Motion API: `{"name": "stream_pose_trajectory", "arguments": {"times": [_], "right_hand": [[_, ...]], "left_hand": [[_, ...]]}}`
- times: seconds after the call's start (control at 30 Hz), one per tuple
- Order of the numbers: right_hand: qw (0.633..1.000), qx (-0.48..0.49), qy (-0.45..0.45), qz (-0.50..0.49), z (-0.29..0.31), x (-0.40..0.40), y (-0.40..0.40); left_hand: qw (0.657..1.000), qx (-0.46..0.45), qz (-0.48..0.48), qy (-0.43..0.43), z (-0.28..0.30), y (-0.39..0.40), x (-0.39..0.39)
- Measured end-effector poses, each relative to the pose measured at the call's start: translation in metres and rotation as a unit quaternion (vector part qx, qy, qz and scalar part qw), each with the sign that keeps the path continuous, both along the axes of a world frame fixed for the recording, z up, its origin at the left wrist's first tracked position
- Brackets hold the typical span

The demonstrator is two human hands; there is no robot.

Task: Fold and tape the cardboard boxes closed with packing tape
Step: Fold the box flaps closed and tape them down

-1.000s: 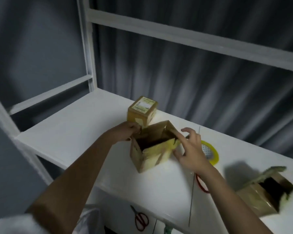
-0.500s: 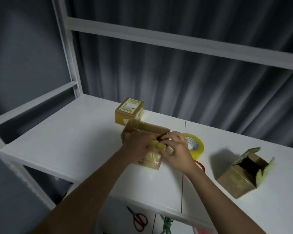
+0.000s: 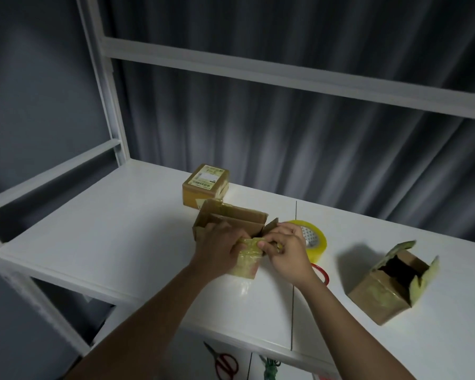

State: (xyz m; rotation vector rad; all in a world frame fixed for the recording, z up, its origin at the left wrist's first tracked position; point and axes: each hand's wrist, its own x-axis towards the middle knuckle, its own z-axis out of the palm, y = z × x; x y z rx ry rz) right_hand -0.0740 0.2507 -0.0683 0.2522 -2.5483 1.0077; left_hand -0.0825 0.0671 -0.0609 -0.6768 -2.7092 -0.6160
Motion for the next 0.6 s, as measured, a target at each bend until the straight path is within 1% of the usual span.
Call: {"name": "stream_pose_trajectory", "arguments": {"times": [0.07,0.2,0.33,0.4,0.5,0.53,0.6], "right_hand": [[1.000,-0.022,-0.007,-0.003,0.000,-0.001,-0.001],[0.999,-0.049,-0.009,-0.004,0.000,-0.001,-0.001],[0.998,-0.063,-0.022,-0.009,0.000,0.002,0.000],[0.998,-0.059,-0.019,-0.011,-0.001,0.003,-0.001],[0.998,-0.063,-0.007,-0.024,-0.004,0.005,-0.004],[0.998,-0.063,-0.005,-0.027,-0.004,0.006,-0.005],[0.998,-0.056,-0.002,-0.030,-0.003,0.008,-0.007]], "left_hand": [[1.000,0.005,0.005,0.006,0.002,0.000,0.002],[0.997,0.051,0.015,0.062,-0.002,0.002,0.007],[0.995,0.052,0.004,0.086,-0.001,0.002,0.010],[0.995,0.035,0.001,0.094,0.000,0.002,0.009],[0.998,-0.013,-0.007,0.061,0.006,0.006,0.007],[0.999,-0.025,-0.002,0.034,0.007,0.008,0.006],[1.000,-0.019,0.014,0.018,0.006,0.010,0.002]]}}
